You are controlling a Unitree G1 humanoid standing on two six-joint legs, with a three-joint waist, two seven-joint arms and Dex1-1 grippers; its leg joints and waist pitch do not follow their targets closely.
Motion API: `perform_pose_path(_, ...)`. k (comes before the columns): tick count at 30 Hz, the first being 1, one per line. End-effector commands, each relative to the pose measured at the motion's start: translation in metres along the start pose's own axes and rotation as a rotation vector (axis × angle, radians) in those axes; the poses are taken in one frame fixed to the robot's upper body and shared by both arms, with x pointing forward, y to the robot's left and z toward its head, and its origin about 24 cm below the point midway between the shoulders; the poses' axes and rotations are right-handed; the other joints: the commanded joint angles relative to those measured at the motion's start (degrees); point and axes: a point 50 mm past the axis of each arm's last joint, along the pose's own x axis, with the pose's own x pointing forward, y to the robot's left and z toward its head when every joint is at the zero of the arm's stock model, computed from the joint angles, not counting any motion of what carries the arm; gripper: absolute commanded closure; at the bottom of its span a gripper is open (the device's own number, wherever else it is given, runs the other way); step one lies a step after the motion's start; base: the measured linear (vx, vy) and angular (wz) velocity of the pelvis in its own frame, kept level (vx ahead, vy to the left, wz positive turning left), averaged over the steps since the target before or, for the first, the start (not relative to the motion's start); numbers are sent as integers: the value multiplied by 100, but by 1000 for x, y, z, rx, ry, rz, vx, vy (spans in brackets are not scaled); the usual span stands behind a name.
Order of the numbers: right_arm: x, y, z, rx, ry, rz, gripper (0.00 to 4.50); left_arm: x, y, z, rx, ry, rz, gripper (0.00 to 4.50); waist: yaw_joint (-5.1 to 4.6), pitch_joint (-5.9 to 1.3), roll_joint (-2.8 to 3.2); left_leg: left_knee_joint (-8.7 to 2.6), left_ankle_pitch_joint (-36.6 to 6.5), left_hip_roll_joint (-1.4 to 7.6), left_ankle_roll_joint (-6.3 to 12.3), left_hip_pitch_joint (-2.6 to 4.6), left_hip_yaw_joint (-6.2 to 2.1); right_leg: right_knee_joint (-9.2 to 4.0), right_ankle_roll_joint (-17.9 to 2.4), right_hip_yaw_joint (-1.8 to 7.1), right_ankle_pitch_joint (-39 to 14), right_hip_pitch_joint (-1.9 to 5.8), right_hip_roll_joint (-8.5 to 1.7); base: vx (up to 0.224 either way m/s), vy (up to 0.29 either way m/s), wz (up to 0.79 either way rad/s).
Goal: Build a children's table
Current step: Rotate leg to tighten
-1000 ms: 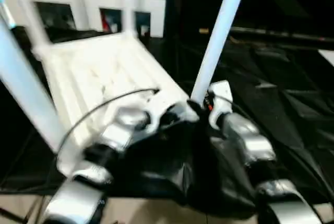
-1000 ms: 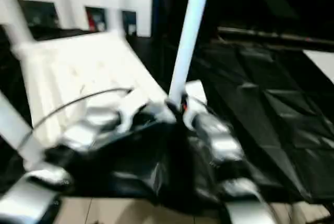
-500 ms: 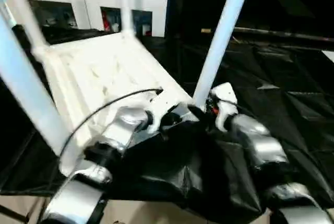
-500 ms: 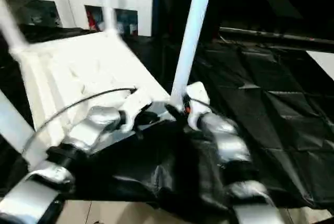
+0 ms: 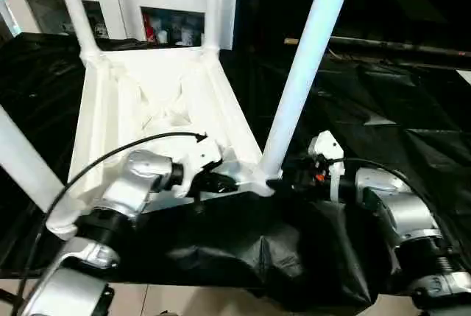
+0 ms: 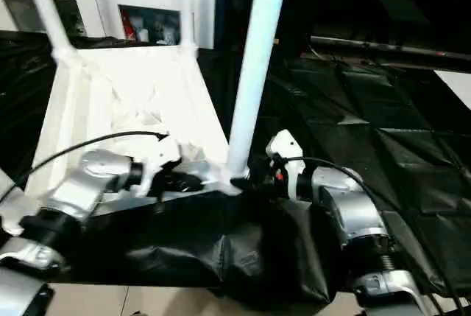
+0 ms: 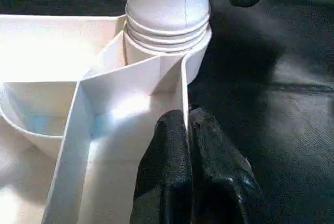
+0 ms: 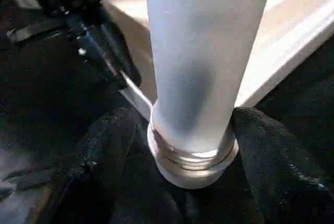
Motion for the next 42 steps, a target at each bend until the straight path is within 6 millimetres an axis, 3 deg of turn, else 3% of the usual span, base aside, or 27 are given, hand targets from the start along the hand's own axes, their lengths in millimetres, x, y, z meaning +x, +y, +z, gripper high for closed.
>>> perform_pose_path(1,20,21,-10,10,48,161,164,14,-9,14,40,-70,-69,450,22,-267,-1,-364,-1177,139,274,-24,11,-421,-1120,252,-1207,280,-350,0,0,0)
perform_pose_path(7,24,18,-8,6,24,108,229,12,-13,12,33,-74,-79,450,15,-262,-7,-368,-1168,142,237,-26,10,-422,-1089,253,-1304,281,-353,0,0,0)
perform_pose_path(19,29,21,-10,-16,30,109,274,16,-15,12,32,-79,-69,450,-26,-252,-32,-371,-1247,130,224,-30,2,-448,-942,252,-1637,277,-346,0,0,0)
perform_pose_path(22,29,19,-10,25,18,96,234,16,-15,11,30,-80,-67,450,-50,-246,-63,-368,-1265,127,237,-35,4,-457,-912,252,-1720,271,-339,0,0,0)
perform_pose_path(24,28,19,-10,26,16,99,224,16,-15,11,30,-79,-67,450,-46,-249,-48,-370,-1311,134,226,-23,-2,-460,-901,254,-1805,259,-347,0,0,0)
perform_pose_path(27,28,18,-7,-12,19,90,182,17,-16,11,28,-82,-69,450,-43,-264,-51,-357,-1131,137,250,-23,7,-423,-990,256,-1461,266,-339,0,0,0)
perform_pose_path(35,33,15,-1,-42,-2,75,182,19,-19,10,25,-84,-71,450,8,-278,-56,-323,-824,140,349,-11,34,-350,-1186,255,-862,280,-332,0,0,0)
perform_pose_path(42,33,15,-1,-24,-7,93,182,19,-19,10,22,-83,-68,450,40,-279,-67,-321,-831,127,339,-21,32,-356,-1112,257,-952,300,-342,0,0,0)
